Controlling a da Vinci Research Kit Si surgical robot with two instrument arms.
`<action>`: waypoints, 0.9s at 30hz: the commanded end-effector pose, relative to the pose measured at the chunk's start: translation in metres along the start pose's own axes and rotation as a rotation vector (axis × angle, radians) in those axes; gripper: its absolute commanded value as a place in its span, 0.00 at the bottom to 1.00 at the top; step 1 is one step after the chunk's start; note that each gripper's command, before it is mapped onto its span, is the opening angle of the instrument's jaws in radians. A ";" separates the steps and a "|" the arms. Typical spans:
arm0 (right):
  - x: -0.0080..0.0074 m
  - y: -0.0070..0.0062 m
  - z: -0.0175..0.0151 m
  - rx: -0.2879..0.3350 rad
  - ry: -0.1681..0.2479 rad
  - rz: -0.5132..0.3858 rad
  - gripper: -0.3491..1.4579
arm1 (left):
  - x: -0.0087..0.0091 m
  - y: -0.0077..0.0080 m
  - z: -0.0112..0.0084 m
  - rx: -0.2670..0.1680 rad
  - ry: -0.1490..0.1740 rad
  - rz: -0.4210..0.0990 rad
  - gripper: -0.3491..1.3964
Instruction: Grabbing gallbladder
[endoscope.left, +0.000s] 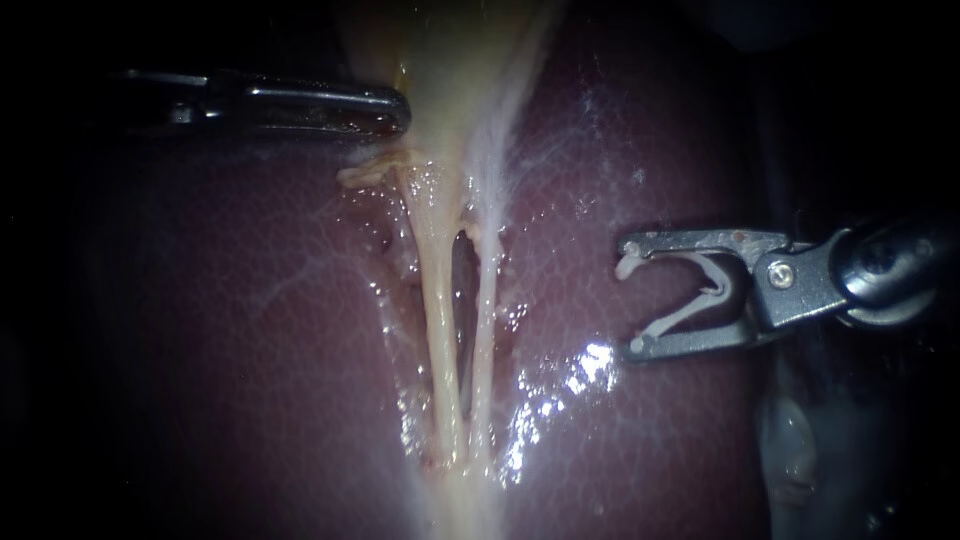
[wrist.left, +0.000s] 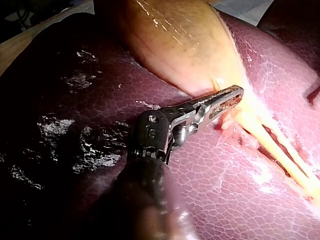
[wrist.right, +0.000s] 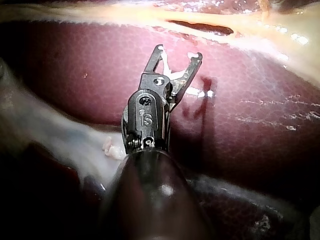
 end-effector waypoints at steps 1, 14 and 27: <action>0.0000 0.0000 0.0000 0.000 0.000 0.000 0.47 | 0.0000 0.0000 0.0000 0.001 0.000 0.000 0.00; 0.0000 0.0000 0.0001 -0.001 0.000 0.000 0.47 | -0.0002 -0.0004 0.0001 0.051 -0.042 -0.002 0.69; 0.0000 0.0000 0.0000 0.000 0.000 0.000 0.47 | 0.0020 -0.0008 0.0020 0.045 -0.045 0.013 0.69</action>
